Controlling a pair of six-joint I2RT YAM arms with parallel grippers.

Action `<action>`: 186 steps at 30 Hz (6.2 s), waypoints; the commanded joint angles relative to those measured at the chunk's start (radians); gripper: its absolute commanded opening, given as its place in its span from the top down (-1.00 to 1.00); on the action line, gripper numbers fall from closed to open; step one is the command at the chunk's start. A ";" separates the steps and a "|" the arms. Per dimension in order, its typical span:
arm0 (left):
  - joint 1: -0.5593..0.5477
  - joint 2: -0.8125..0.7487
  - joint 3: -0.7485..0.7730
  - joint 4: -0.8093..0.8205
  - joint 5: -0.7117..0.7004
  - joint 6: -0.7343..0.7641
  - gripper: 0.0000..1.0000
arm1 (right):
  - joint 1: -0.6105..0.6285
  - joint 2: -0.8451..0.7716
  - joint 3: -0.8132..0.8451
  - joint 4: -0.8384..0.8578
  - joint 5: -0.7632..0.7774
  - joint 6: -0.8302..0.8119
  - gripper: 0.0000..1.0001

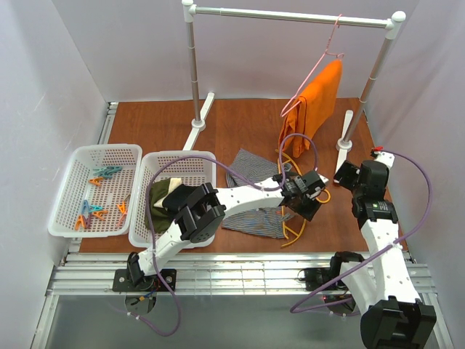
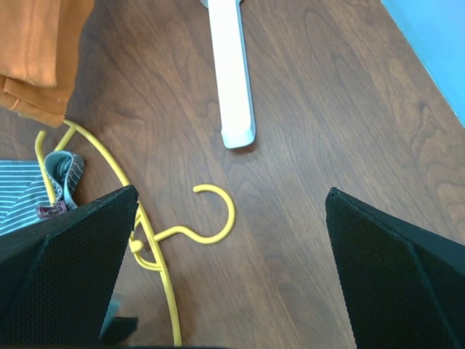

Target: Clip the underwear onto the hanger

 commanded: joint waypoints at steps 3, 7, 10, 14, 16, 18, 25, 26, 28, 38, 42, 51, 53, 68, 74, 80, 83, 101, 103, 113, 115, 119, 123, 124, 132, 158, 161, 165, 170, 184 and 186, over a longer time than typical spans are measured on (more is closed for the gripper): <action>-0.018 0.047 0.040 -0.051 -0.017 -0.039 -0.11 | -0.006 0.014 0.043 0.078 0.002 0.040 -0.89; -0.026 0.065 0.044 -0.051 -0.026 -0.042 -0.04 | -0.006 -0.001 0.023 0.079 -0.017 0.059 -0.88; -0.041 0.082 0.055 -0.056 -0.078 -0.033 0.00 | -0.004 -0.012 0.003 0.079 -0.034 0.071 -0.88; -0.064 0.114 0.070 -0.091 -0.141 -0.024 0.23 | 0.012 -0.012 0.006 0.079 -0.034 0.074 -0.87; -0.073 0.134 0.075 -0.100 -0.179 -0.015 0.31 | 0.020 -0.003 0.009 0.084 -0.032 0.077 -0.88; -0.094 0.145 0.080 -0.106 -0.224 -0.001 0.32 | 0.025 0.008 0.012 0.093 -0.035 0.085 -0.88; -0.111 0.186 0.070 -0.120 -0.287 -0.004 0.45 | 0.045 0.029 0.020 0.114 -0.040 0.092 -0.87; -0.114 0.191 0.060 -0.119 -0.290 -0.004 0.52 | 0.048 0.031 0.020 0.116 -0.040 0.091 -0.87; -0.115 0.199 0.052 -0.119 -0.296 -0.005 0.70 | 0.052 0.032 0.017 0.118 -0.040 0.094 -0.87; -0.111 0.147 -0.014 -0.119 -0.321 -0.022 1.00 | 0.060 0.028 0.015 0.118 -0.038 0.080 -0.87; -0.101 0.068 -0.060 -0.129 -0.304 -0.051 1.00 | 0.062 0.025 0.032 0.118 -0.048 0.063 -0.87; 0.082 -0.310 -0.408 -0.055 -0.105 -0.185 1.00 | 0.062 0.037 0.143 0.105 -0.052 0.028 -0.87; 0.121 -0.372 -0.494 -0.019 -0.057 -0.188 1.00 | 0.062 0.051 0.158 0.107 -0.052 0.030 -0.88; 0.319 -0.636 -0.450 0.001 0.118 -0.251 1.00 | 0.065 0.023 0.164 0.142 -0.314 0.051 -0.85; 0.395 -0.746 -0.522 0.151 0.189 -0.323 1.00 | 0.101 0.031 0.105 0.229 -0.584 0.229 -0.83; 0.404 -0.798 -0.548 0.269 0.239 -0.329 1.00 | 0.170 0.146 0.038 0.498 -0.772 0.499 -0.81; 0.413 -0.818 -0.571 0.306 0.261 -0.326 1.00 | 0.227 0.232 0.060 0.594 -0.790 0.595 -0.80; 0.435 -0.846 -0.629 0.383 0.307 -0.328 1.00 | 0.445 0.486 0.071 0.917 -0.747 0.861 -0.73; 0.435 -0.857 -0.643 0.397 0.317 -0.328 1.00 | 0.448 0.493 0.071 0.917 -0.736 0.863 -0.68; 0.436 -0.875 -0.686 0.483 0.408 -0.323 1.00 | 0.456 0.562 0.117 0.929 -0.710 0.867 -0.15; 0.439 -0.868 -0.684 0.481 0.426 -0.323 1.00 | 0.462 0.571 0.124 0.941 -0.713 0.878 -0.04; 0.447 -0.843 -0.681 0.481 0.457 -0.329 1.00 | 0.467 0.574 0.141 0.952 -0.719 0.881 0.17; 0.452 -0.820 -0.671 0.481 0.488 -0.328 1.00 | 0.468 0.575 0.146 0.950 -0.721 0.881 0.29; 0.452 -0.811 -0.664 0.481 0.501 -0.326 1.00 | 0.467 0.575 0.143 0.952 -0.723 0.881 0.30; 0.459 -0.769 -0.649 0.483 0.548 -0.324 0.92 | 0.468 0.580 0.147 0.954 -0.726 0.882 0.35; 0.465 -0.647 -0.580 0.437 0.615 -0.309 0.05 | 0.467 0.611 0.173 0.952 -0.718 0.872 0.44; 0.465 -0.642 -0.583 0.437 0.621 -0.309 0.13 | 0.468 0.609 0.175 0.952 -0.721 0.864 0.44; 0.465 -0.640 -0.583 0.437 0.626 -0.309 0.72 | 0.467 0.608 0.173 0.954 -0.726 0.863 0.44; 0.467 -0.639 -0.583 0.435 0.624 -0.312 1.00 | 0.467 0.608 0.177 0.952 -0.732 0.853 0.43; 0.548 -0.663 -0.579 0.469 0.563 -0.344 1.00 | 0.418 0.520 0.109 0.928 -0.792 0.792 -0.21; 0.570 -0.656 -0.560 0.472 0.554 -0.355 1.00 | 0.398 0.493 0.095 0.912 -0.805 0.757 -0.32</action>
